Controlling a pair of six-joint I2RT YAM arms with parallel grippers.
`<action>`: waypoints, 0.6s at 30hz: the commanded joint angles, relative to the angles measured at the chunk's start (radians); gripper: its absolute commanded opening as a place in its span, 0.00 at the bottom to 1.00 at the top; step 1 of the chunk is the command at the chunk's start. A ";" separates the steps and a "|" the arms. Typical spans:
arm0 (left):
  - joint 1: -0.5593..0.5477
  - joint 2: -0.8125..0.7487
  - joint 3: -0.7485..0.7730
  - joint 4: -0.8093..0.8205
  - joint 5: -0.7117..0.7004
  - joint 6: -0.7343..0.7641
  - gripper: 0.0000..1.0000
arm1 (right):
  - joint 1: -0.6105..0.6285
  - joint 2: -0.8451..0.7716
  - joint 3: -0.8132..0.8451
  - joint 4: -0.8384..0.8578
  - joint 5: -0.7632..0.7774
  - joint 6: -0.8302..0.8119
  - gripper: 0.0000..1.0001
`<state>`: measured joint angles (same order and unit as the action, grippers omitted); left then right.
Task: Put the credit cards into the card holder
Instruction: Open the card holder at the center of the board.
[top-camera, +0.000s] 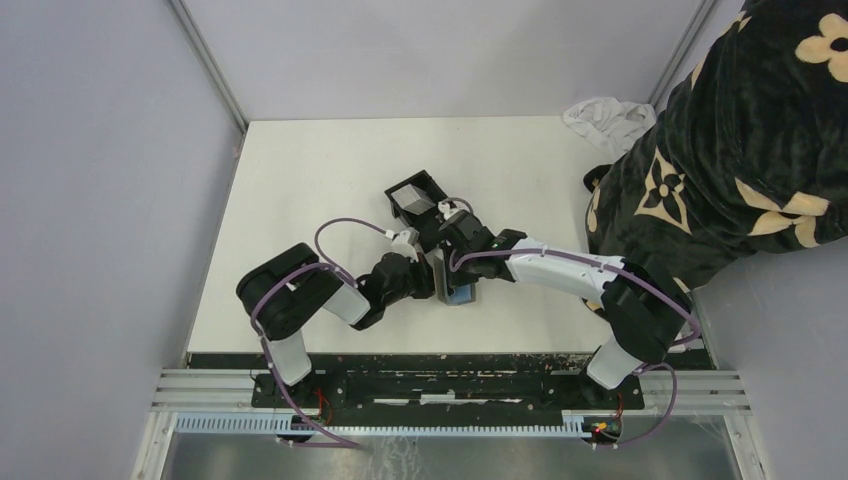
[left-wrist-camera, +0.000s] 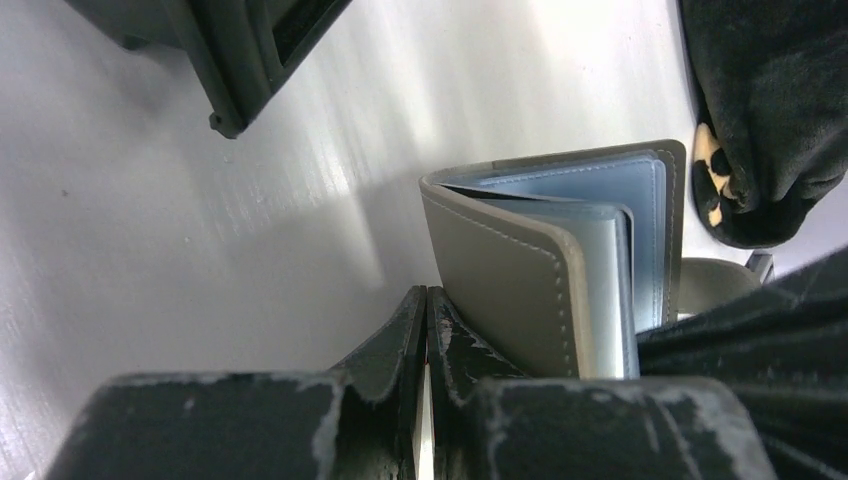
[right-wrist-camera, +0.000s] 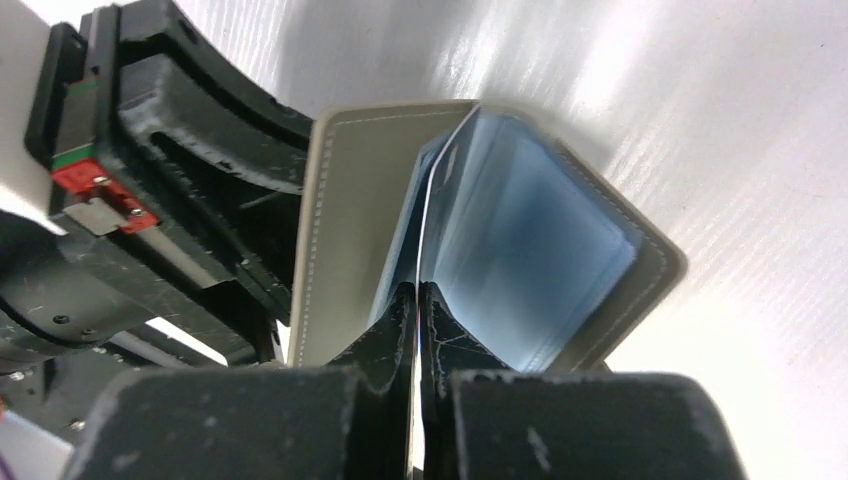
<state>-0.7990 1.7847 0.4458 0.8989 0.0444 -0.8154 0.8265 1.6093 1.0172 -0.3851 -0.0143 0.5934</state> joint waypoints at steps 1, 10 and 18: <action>-0.033 0.051 -0.021 -0.044 0.040 -0.023 0.11 | 0.093 0.044 0.083 -0.057 0.124 -0.033 0.01; -0.040 0.060 -0.070 -0.005 0.044 -0.038 0.12 | 0.208 0.154 0.162 -0.143 0.284 -0.041 0.01; -0.040 -0.247 -0.152 -0.348 -0.186 -0.015 0.17 | 0.232 0.238 0.200 -0.153 0.313 -0.036 0.01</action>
<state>-0.8165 1.6703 0.3378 0.8688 -0.0250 -0.8558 1.0443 1.7771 1.1984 -0.5552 0.3065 0.5518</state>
